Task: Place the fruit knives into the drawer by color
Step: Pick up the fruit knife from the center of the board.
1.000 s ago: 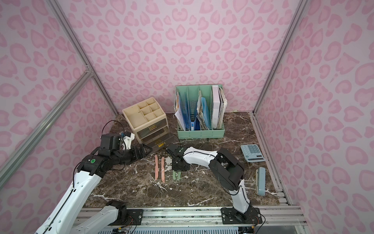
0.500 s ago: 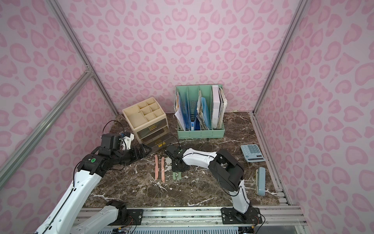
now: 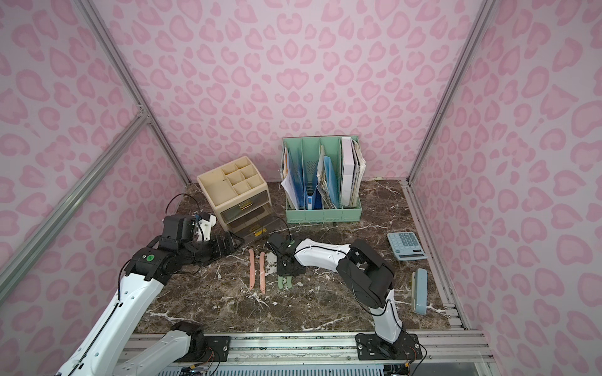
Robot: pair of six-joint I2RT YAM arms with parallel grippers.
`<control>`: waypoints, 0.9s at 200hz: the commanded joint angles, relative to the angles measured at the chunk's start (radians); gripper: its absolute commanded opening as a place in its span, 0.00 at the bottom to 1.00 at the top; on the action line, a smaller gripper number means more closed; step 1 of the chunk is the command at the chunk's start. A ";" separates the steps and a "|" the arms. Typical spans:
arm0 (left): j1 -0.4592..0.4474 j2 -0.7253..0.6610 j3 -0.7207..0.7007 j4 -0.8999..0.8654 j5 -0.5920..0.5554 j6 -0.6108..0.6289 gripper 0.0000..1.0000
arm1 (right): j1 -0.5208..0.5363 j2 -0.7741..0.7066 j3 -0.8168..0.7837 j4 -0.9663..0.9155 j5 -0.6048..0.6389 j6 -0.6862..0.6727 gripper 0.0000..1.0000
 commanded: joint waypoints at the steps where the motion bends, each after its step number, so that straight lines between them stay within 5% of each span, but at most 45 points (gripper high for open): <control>1: 0.000 -0.004 -0.002 0.003 -0.003 -0.003 0.99 | -0.001 0.003 -0.011 -0.089 0.017 0.000 0.00; 180: 0.000 0.015 0.021 0.013 -0.010 -0.002 0.99 | -0.002 -0.067 0.014 -0.109 0.014 0.004 0.00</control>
